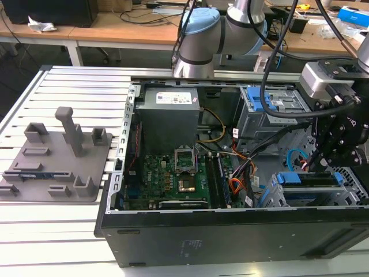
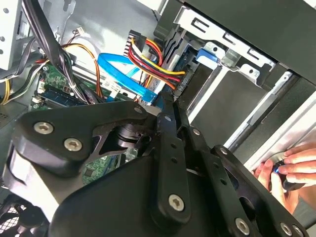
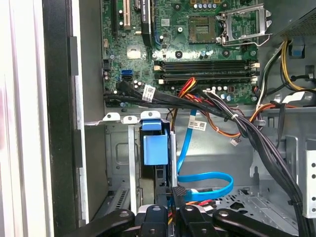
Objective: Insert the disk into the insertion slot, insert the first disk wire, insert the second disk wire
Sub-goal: 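Insert the second disk wire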
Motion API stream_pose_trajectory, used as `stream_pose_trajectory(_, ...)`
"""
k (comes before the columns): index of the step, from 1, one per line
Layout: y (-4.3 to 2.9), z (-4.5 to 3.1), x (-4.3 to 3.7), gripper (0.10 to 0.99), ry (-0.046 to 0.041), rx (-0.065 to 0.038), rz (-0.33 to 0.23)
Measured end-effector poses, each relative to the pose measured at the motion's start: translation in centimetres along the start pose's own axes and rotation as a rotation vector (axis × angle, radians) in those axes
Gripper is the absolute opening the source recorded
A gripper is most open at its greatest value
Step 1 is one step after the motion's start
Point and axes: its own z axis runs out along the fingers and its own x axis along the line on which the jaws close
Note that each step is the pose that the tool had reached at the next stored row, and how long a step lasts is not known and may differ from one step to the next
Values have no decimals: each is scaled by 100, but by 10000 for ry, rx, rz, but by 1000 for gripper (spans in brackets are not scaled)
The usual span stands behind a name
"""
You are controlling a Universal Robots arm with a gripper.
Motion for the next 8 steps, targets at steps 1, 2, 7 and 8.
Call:
stream_pose_trajectory(1,-1,0,6,161,0,0,5)
stream_pose_trajectory(2,-1,2,7,161,-2,0,9)
stream_pose_trajectory(7,-3,6,10,161,1,0,15)
stream_pose_trajectory(8,-3,7,10,161,1,-1,15)
